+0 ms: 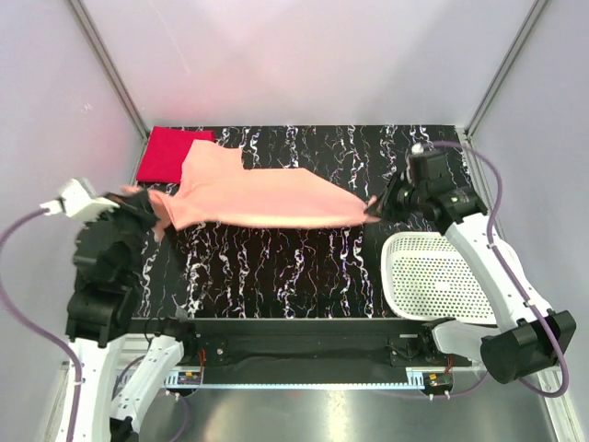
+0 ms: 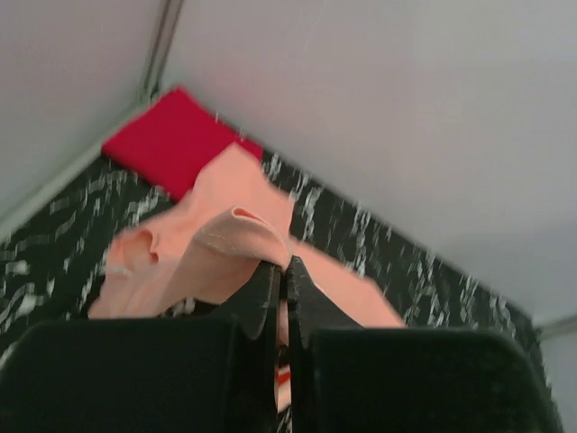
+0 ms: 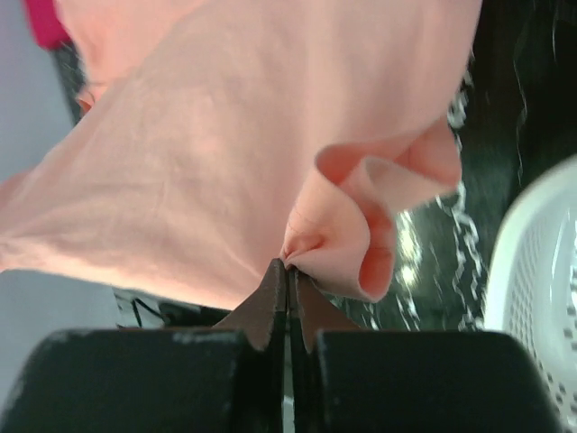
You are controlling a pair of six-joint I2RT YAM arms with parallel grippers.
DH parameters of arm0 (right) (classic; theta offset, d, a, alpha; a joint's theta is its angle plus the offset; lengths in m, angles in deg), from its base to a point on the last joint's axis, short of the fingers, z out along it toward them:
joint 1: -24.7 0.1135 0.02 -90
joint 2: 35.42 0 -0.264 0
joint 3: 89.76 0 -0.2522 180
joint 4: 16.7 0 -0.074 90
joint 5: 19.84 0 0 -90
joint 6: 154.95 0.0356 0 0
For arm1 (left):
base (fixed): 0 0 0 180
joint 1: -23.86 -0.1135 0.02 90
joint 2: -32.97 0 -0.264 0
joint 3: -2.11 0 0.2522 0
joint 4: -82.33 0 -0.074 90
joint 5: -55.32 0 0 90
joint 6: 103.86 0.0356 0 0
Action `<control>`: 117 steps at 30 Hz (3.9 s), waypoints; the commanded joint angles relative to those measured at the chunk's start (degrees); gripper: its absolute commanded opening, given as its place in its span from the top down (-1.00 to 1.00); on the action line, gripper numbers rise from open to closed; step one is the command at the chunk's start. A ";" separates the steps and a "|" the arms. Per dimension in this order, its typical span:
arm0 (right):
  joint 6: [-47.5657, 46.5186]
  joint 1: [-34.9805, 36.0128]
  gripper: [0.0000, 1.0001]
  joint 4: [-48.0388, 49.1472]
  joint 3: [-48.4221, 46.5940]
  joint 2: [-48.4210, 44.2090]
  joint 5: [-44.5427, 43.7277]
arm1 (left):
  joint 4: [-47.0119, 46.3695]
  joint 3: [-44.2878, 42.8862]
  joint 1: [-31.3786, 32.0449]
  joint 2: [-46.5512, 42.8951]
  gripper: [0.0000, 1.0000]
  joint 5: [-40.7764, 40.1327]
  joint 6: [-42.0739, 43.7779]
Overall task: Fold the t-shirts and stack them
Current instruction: Flatten the tshirt out
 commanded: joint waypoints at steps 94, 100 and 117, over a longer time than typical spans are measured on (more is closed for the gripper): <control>1.59 5.05 1.00 -1.83 -5.56 29.70 -10.40 | 14.67 10.48 -9.97 39.49 -0.40 26.28 -2.93; 0.09 5.05 1.00 -1.66 -4.33 27.49 -11.02 | 10.80 4.80 -8.92 47.48 -0.29 29.18 4.61; -1.06 4.96 1.00 0.01 -3.89 28.46 -9.08 | 10.89 -4.54 -2.24 67.18 0.01 21.00 6.47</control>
